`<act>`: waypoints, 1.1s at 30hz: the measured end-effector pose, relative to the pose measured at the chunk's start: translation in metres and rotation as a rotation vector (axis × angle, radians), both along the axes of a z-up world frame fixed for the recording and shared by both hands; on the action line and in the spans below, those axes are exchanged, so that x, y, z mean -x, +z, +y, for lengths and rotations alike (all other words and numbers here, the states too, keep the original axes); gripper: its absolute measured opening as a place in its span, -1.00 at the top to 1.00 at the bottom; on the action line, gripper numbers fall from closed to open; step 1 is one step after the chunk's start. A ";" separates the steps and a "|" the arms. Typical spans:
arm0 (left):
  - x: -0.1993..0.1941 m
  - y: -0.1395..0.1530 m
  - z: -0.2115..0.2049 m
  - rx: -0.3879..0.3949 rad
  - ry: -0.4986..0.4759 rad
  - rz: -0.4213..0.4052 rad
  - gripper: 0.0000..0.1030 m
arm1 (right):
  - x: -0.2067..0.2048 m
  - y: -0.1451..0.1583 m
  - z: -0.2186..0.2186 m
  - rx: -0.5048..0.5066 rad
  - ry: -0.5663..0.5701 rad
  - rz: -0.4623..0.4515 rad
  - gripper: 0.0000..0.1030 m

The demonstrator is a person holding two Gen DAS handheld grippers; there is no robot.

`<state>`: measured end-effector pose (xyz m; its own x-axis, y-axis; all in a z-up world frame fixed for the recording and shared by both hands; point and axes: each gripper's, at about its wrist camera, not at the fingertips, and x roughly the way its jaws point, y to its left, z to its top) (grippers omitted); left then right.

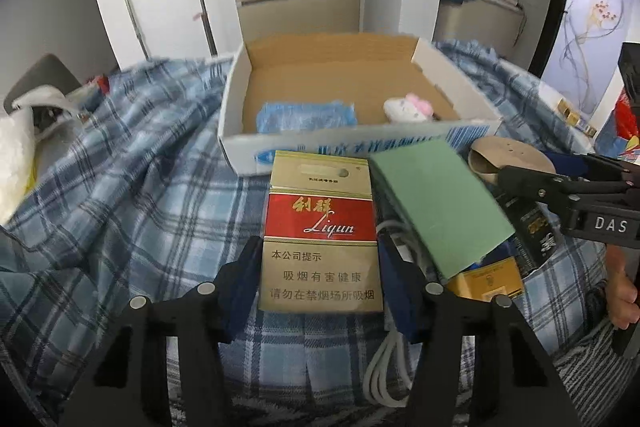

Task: Organize soft objects
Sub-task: 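Grasp the Liqun cigarette pack with the left gripper while the right gripper grasps the beige puff, then lift the Liqun pack with the left gripper while the right gripper carries the puff over the box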

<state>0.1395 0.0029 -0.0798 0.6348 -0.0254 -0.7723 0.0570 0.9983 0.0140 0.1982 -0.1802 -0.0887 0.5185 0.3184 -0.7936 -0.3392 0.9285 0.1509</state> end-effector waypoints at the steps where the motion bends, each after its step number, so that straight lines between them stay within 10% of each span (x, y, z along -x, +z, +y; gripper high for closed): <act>1: 0.004 0.004 0.000 0.004 -0.003 -0.027 -0.14 | 0.003 0.003 -0.001 -0.006 0.000 -0.021 -0.42; 12: 0.045 0.051 -0.001 0.029 -0.031 -0.368 -0.14 | 0.050 0.044 0.004 -0.003 0.040 -0.330 -0.43; 33: 0.081 0.109 -0.006 0.010 -0.023 -0.561 -0.15 | 0.089 0.082 0.013 0.063 0.043 -0.540 -0.45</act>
